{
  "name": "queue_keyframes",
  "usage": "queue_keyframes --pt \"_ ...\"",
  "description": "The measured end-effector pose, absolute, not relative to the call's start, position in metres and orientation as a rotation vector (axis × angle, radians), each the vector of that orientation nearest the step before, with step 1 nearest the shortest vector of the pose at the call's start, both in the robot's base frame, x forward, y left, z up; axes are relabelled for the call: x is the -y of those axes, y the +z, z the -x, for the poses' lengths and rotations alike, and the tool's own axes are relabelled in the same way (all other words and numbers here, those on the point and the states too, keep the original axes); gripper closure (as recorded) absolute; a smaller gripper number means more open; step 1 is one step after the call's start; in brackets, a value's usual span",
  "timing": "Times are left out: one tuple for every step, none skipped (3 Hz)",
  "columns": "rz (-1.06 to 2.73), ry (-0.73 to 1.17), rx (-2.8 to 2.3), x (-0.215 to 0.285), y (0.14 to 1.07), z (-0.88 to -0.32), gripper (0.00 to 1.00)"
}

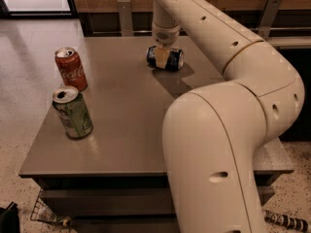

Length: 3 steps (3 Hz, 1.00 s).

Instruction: Place pepsi can upright

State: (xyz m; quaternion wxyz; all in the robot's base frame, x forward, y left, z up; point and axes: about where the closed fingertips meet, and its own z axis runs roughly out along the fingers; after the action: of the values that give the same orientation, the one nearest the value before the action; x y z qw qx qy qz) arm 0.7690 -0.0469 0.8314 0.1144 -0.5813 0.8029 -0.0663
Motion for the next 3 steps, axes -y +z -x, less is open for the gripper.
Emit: queue_keyframes --pt "1.698 -0.194 -2.347 0.050 0.835 -0.769 1.00" --pt "1.655 -0.191 -2.304 0.069 0.859 -0.764 1.00" --pt "1.586 -0.143 -2.244 0.095 0.882 -0.753 1.00"
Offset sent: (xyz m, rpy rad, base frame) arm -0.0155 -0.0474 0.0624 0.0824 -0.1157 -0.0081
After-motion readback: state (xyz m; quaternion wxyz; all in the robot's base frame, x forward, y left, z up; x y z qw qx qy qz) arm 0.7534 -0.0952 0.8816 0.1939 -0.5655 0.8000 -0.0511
